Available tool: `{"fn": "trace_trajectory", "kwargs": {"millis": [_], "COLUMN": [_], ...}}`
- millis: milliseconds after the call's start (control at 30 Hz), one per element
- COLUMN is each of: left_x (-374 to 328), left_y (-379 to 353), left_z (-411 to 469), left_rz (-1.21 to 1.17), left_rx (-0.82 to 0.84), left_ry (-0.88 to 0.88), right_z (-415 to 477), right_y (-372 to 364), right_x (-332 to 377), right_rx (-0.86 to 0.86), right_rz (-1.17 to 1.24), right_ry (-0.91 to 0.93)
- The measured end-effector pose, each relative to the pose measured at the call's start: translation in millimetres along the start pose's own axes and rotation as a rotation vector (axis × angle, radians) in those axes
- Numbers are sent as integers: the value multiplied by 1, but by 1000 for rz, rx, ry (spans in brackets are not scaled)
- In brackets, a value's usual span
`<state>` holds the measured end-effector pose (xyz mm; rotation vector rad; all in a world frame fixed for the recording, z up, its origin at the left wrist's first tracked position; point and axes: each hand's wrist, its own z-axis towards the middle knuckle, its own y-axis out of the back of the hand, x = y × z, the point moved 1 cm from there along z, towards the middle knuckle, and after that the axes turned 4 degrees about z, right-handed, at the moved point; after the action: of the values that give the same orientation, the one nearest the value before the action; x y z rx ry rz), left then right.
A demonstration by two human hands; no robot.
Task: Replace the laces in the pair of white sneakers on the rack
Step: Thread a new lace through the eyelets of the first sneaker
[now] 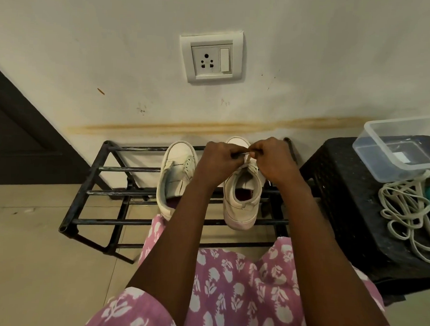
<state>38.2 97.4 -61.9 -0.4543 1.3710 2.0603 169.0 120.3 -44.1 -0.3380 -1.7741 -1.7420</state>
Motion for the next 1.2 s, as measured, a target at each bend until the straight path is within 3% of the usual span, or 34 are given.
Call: {"fn": "trace_trajectory", "kwargs": {"millis": [67,167,267,367,467,633,800,967,1200], "left_x": [0,2,5,4,0,4,21,32,29], "left_y": [-2,-4,-5,-7,-9,-18,-21,-29,-29], "left_z": [0,1,1,2,3,2,-1,-3,-2], "left_rz": [23,-28,-240,-357,-500,-765,-685,-533,-454], "left_rx": [-45,-59,20,54,4,-19,-44,-59,-117], "left_ry": [-70,-76,32,47,101,445,553,654,720], "right_z": [0,-6,-10,-10,-11,-13,-12,-7,-9], "right_y": [-1,-1,-4,-5,-7,-1,7,3,0], "right_x": [-3,-9,-12,-11,-10,-12,-22,-26,-28], "right_rx": [60,142,153,116,100,66,16,-1,1], "right_rz": [160,741,1280,1471,1375,1123,686,404,244], "right_ry": [-85,-256,-413,-494,-499,-444,-396,-407,-383]}}
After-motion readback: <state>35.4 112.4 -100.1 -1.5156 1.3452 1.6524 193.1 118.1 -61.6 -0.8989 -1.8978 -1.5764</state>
